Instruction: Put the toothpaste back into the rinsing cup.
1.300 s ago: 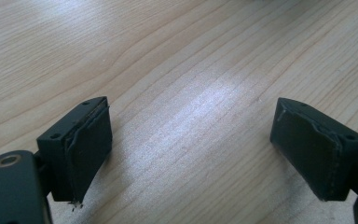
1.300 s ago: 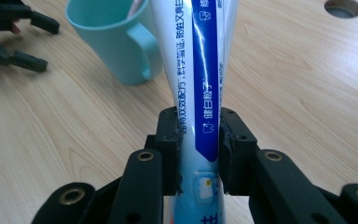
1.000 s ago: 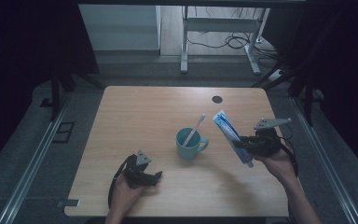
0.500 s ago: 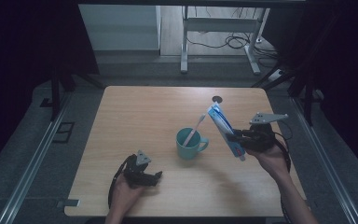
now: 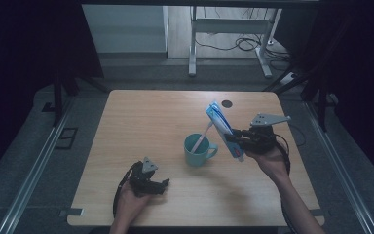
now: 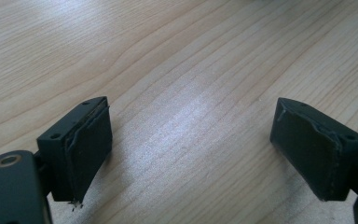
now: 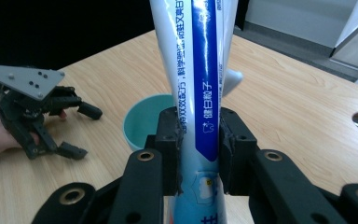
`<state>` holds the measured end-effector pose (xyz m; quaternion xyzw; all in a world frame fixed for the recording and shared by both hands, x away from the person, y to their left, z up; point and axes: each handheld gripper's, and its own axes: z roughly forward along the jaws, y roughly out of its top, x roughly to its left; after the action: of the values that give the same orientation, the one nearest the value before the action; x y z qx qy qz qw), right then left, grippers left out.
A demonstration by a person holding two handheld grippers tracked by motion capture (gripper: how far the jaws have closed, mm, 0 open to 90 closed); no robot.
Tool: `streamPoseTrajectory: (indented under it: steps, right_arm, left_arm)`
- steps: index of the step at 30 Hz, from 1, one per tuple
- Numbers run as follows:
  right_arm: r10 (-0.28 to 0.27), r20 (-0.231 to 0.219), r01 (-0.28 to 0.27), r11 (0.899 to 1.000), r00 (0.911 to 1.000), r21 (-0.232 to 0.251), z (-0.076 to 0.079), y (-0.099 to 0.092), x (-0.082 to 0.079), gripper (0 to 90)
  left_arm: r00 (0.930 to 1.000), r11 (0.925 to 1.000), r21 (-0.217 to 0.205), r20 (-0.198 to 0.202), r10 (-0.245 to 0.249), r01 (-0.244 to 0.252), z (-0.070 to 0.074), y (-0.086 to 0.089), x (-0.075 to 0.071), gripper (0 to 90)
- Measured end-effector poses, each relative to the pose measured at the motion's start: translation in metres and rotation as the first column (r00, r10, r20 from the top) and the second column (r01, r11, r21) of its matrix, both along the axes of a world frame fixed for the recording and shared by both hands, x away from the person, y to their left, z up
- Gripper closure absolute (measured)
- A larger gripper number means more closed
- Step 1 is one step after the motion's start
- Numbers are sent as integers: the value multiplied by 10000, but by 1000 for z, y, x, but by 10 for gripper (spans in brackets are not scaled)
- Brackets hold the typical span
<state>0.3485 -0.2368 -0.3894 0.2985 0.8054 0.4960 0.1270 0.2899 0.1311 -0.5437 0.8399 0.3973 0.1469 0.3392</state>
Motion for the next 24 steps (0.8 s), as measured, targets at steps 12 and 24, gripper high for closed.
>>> streamPoseTrajectory:
  steps: [12, 24]
  right_arm:
    - [19, 176, -25, 9994, 9998, 346, -3, 21, 9, 719]
    - [-33, 541, -11, 9968, 9985, 797, -5, 39, 15, 720]
  left_arm:
    - [10000, 10000, -5, 3, 3, -3, 0, 0, 0, 128]
    - [10000, 10000, 0, 5, 0, 0, 0, 0, 0, 128]
